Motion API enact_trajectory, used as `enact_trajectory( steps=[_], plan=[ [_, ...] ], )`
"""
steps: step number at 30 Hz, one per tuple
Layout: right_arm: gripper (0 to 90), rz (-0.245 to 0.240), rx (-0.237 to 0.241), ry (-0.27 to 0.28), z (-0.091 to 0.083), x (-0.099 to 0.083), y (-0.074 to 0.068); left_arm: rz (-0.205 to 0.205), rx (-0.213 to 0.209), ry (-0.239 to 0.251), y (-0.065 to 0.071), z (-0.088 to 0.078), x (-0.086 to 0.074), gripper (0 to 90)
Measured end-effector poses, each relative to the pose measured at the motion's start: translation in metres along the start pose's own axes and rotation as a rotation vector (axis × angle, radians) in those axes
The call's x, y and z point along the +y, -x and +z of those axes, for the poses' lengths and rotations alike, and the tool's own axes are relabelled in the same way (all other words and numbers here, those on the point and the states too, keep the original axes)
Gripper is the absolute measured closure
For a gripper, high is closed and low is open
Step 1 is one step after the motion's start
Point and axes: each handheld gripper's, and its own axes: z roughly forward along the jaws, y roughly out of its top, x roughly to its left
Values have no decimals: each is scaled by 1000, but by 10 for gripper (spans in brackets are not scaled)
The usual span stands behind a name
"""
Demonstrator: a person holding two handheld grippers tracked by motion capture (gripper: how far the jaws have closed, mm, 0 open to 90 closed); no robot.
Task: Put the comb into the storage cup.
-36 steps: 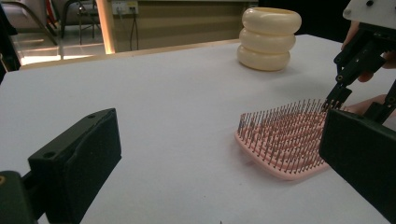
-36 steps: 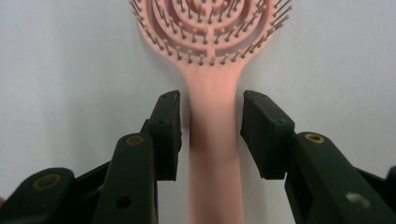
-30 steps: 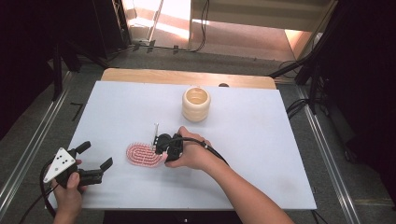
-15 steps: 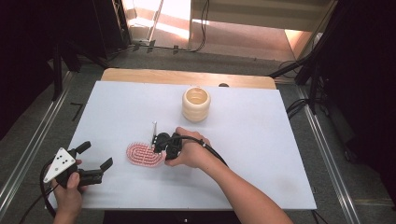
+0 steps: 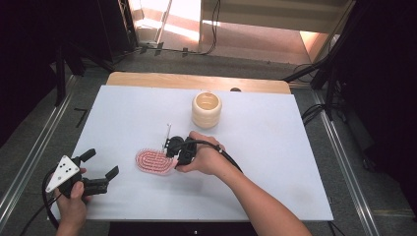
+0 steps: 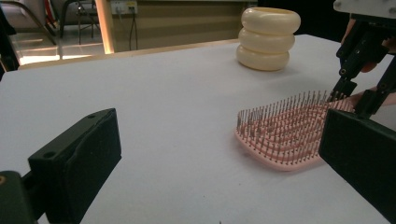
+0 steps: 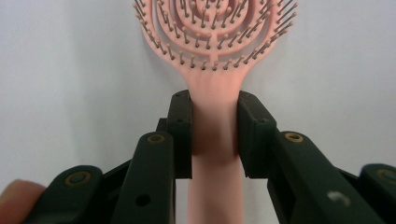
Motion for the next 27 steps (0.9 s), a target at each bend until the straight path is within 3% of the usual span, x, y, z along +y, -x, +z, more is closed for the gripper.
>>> enact_trajectory(
  steps=[3,8,12,16,27],
  plan=[
    [672,2,-31,-6,3,-1,0,0,0,0,0,0,0,0],
    [662,11,-17,-21,8,-2,-1,0,-2,0,0,0,0,0],
    [560,18,-20,-3,8,-1,2,-1,-1,0,0,0,0,0],
    [568,45,-24,-1,9,2,2,3,0,-3,0,0,0,0],
    [670,27,-37,-17,11,7,-2,2,0,-2,0,0,0,0]
  ],
)
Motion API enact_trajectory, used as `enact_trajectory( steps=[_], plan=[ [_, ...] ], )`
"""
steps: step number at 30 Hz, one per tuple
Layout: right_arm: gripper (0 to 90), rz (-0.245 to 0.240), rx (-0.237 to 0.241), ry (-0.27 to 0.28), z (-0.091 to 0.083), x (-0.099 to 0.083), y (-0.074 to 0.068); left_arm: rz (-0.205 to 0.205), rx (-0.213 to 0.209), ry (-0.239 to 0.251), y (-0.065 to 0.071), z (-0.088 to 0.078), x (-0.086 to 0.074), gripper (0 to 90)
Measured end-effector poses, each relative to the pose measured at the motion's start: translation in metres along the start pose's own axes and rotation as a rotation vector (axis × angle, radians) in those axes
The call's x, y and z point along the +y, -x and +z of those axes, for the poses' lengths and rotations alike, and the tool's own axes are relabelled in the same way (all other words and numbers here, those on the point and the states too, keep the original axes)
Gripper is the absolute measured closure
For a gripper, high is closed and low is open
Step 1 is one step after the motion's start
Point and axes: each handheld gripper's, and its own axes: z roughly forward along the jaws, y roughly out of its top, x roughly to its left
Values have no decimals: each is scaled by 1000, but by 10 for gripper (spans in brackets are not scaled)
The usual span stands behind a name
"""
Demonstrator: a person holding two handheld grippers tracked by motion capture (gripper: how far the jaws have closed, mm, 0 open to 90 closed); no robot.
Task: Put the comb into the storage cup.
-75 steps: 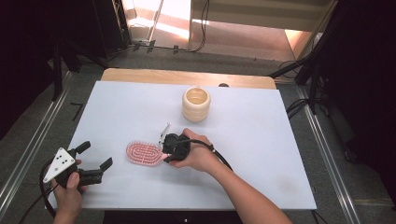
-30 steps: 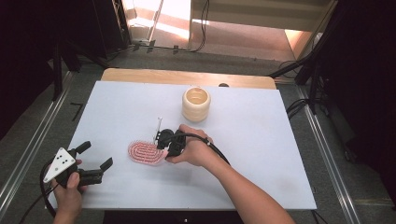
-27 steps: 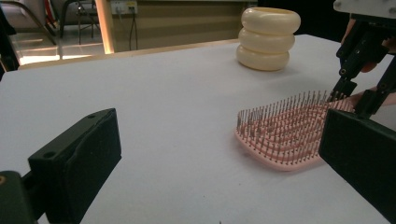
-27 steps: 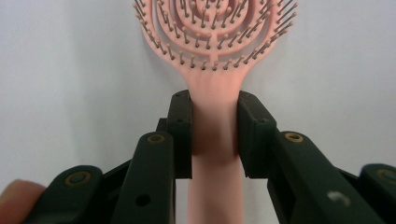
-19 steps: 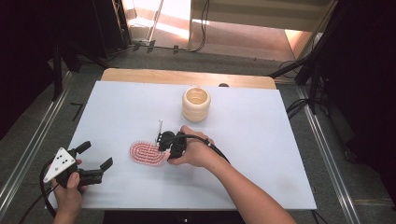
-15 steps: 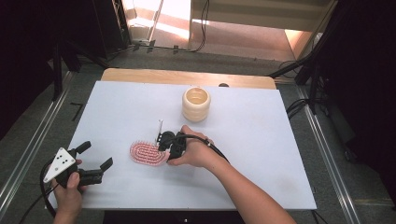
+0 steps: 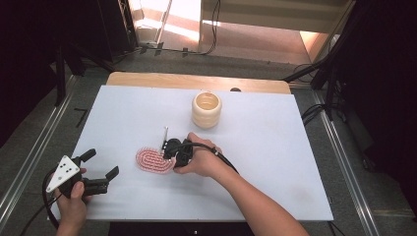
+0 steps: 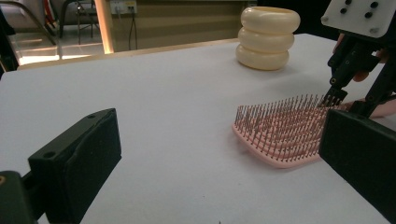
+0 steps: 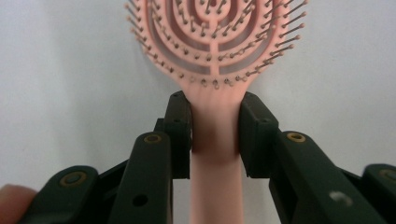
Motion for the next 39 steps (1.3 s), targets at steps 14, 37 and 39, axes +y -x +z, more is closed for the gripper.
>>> enact_trajectory(
  steps=[14,37,39],
  plan=[
    [677,30,4,134,-8,-15,6,2,3,0,0,0,0,0],
    [677,90,-4,378,-34,-44,9,10,11,-6,1,1,1,0],
    [677,91,-9,385,-35,-45,9,10,12,-6,2,1,1,0]
  ],
)
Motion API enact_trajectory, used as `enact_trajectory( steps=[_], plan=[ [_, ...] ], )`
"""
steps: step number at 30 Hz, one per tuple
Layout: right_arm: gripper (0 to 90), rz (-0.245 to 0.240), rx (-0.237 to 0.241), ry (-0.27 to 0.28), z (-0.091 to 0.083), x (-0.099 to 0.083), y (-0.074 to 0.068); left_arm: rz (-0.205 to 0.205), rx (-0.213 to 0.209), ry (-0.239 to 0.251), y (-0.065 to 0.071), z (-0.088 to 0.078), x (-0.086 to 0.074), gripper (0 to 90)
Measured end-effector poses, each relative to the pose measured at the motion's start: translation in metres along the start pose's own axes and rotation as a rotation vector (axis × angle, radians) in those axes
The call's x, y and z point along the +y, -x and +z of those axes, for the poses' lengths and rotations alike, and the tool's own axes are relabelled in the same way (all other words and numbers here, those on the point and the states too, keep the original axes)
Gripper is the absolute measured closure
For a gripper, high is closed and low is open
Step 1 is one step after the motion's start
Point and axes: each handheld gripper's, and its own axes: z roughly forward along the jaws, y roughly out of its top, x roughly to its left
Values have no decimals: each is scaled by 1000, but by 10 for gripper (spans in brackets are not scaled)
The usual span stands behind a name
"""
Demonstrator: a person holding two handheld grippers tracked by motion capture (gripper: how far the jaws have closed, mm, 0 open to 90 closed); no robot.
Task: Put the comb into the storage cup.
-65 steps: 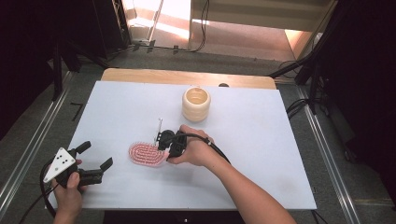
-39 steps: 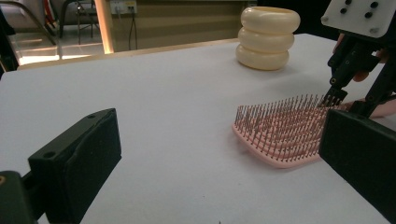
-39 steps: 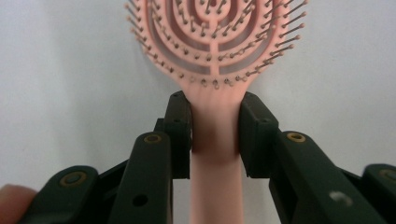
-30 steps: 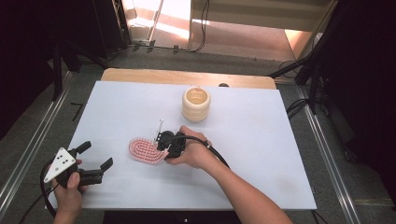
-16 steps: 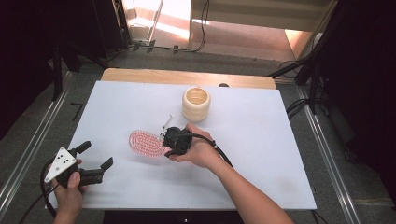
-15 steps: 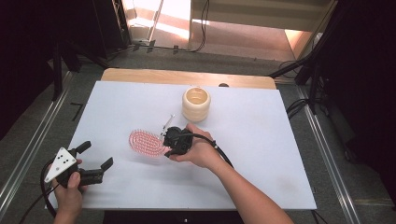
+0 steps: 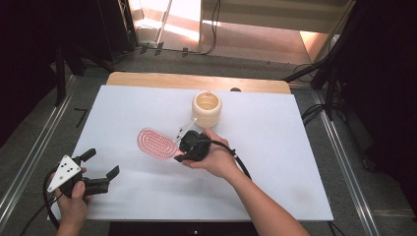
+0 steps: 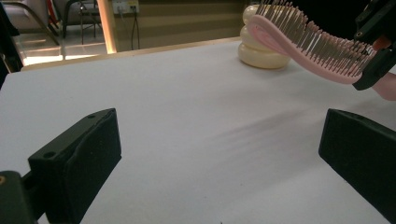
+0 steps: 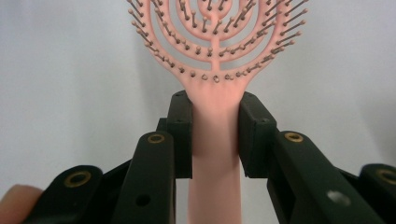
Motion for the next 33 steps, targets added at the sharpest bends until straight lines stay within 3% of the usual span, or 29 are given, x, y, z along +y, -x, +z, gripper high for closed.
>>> enact_trajectory(
  steps=[10,14,18,24,33],
  plan=[
    [677,-3,-7,76,-5,-13,2,58,9,-30,6,4,2,0],
    [677,-2,-12,111,-8,-15,2,109,25,-50,12,7,5,0],
    [677,2,-22,143,-12,-17,2,116,19,-53,16,7,8,0],
    [677,13,-33,190,-16,-23,3,103,-18,-24,26,8,21,0],
    [677,38,-55,258,-26,-34,5,120,-69,-8,42,19,44,0]
  ],
)
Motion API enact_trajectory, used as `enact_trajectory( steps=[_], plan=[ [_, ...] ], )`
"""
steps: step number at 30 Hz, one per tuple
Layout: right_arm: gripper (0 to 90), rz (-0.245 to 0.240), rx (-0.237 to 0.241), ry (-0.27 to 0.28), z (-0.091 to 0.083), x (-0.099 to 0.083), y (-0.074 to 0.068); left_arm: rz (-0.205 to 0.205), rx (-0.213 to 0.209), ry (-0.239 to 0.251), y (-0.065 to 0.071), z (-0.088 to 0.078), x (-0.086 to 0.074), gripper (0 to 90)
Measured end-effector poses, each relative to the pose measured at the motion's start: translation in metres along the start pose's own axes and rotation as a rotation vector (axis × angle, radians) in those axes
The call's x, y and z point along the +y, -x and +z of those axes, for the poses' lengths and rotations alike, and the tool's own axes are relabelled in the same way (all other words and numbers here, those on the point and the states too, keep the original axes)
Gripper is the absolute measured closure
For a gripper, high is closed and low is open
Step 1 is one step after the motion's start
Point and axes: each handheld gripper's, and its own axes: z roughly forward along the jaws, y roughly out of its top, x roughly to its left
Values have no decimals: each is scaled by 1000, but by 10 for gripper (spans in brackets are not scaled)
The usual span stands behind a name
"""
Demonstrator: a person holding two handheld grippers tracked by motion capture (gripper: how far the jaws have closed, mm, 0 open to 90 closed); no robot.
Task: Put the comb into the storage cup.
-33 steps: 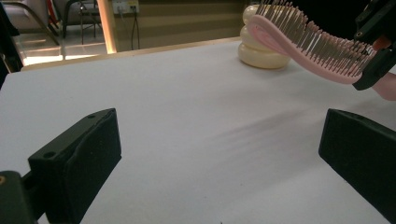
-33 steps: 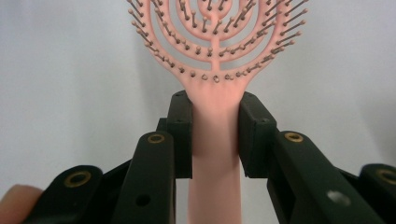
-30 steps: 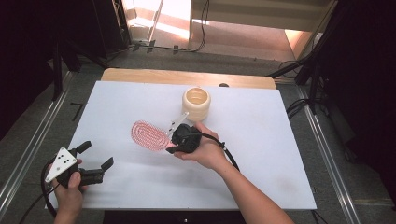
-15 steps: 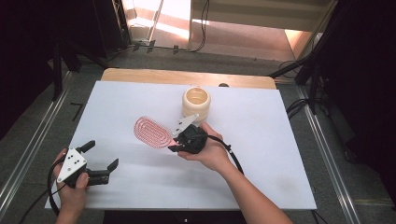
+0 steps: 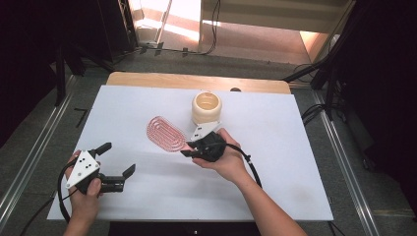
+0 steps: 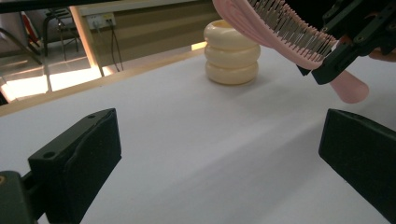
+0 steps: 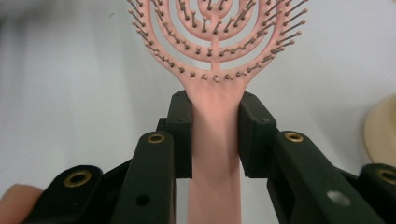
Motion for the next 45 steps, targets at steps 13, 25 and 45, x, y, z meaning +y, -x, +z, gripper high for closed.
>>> enact_trajectory(
  steps=[13,25,45],
  plan=[
    [677,26,-55,98,-19,-15,5,11,-60,48,12,18,31,0],
    [677,57,-80,159,-34,-30,7,20,-157,83,33,50,60,0],
    [677,102,-160,262,-46,-57,5,-45,-266,111,55,88,89,0]
  ],
)
